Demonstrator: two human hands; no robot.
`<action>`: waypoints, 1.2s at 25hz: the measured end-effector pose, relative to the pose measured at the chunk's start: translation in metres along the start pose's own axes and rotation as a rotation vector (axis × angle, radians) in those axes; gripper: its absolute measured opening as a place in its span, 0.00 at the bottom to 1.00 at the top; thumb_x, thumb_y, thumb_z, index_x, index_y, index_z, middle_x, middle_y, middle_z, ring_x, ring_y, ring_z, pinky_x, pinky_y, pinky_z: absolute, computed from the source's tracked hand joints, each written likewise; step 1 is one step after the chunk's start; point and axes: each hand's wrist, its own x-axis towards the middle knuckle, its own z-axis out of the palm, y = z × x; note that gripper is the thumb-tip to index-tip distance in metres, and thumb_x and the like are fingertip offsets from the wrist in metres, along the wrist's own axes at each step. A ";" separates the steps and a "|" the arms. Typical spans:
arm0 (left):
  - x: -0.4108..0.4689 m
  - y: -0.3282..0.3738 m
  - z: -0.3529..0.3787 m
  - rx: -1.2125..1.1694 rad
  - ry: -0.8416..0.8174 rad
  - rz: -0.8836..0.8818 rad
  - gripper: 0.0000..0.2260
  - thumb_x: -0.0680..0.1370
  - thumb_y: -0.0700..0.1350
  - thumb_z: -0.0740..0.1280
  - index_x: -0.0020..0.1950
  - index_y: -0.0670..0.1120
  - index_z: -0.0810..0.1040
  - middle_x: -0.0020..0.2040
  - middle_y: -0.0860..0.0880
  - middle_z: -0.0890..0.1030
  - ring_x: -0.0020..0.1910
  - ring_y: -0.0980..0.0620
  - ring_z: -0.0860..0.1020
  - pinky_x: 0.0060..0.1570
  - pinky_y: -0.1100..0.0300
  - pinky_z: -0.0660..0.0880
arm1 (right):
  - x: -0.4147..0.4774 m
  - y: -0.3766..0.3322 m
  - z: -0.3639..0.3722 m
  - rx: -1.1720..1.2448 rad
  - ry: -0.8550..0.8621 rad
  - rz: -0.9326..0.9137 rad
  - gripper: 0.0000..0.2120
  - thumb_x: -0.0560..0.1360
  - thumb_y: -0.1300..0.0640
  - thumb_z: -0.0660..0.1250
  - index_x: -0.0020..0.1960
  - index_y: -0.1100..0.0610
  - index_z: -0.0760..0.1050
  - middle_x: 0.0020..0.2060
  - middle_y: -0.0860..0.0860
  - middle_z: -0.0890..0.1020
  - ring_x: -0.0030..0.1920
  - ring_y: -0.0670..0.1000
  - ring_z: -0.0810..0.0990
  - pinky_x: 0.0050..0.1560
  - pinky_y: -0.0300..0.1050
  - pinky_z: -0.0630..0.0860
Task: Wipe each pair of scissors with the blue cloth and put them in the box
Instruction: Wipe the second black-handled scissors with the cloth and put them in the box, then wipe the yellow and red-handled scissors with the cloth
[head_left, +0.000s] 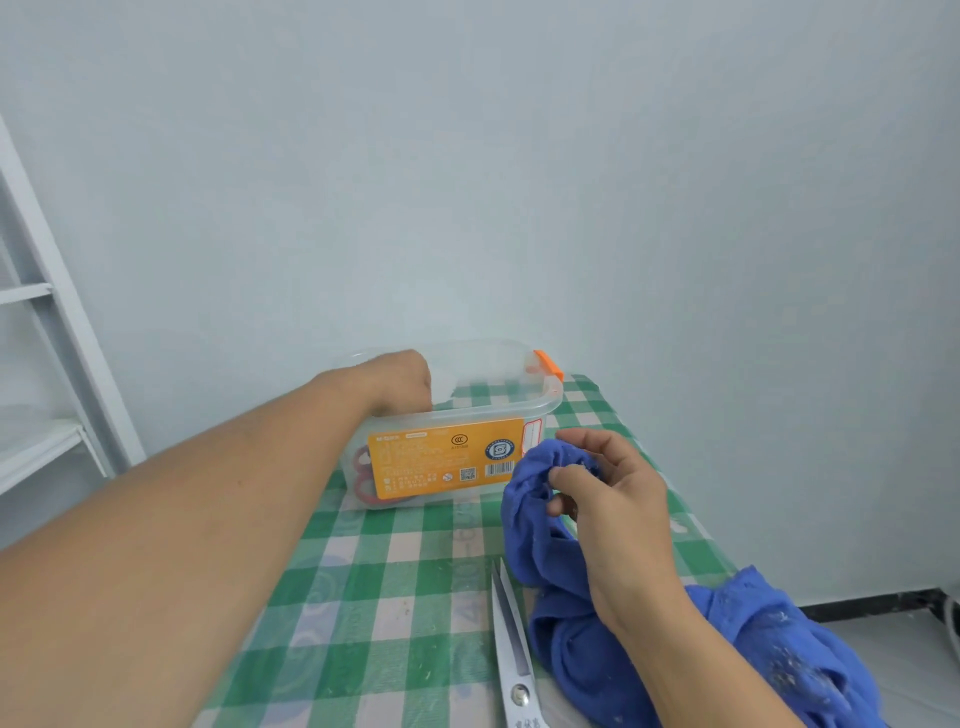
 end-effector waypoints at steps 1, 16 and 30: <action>-0.005 0.003 -0.002 -0.064 0.116 -0.003 0.09 0.78 0.44 0.67 0.47 0.39 0.83 0.48 0.43 0.84 0.49 0.43 0.82 0.51 0.50 0.79 | 0.000 -0.001 -0.001 0.013 -0.002 0.000 0.12 0.76 0.72 0.62 0.50 0.60 0.80 0.37 0.51 0.83 0.28 0.44 0.75 0.32 0.36 0.74; -0.137 0.056 0.046 -0.461 0.551 0.087 0.24 0.80 0.47 0.62 0.25 0.46 0.60 0.20 0.52 0.64 0.25 0.49 0.63 0.30 0.56 0.59 | -0.002 0.004 0.001 -0.165 -0.030 -0.172 0.22 0.73 0.75 0.58 0.50 0.52 0.81 0.45 0.47 0.85 0.44 0.39 0.82 0.47 0.32 0.76; -0.209 0.059 0.069 -0.134 -0.607 -0.025 0.23 0.68 0.61 0.78 0.43 0.41 0.80 0.32 0.47 0.80 0.26 0.52 0.78 0.29 0.62 0.77 | 0.000 0.014 0.000 -0.371 0.064 -0.302 0.19 0.73 0.61 0.68 0.38 0.35 0.81 0.48 0.42 0.76 0.58 0.55 0.77 0.59 0.51 0.77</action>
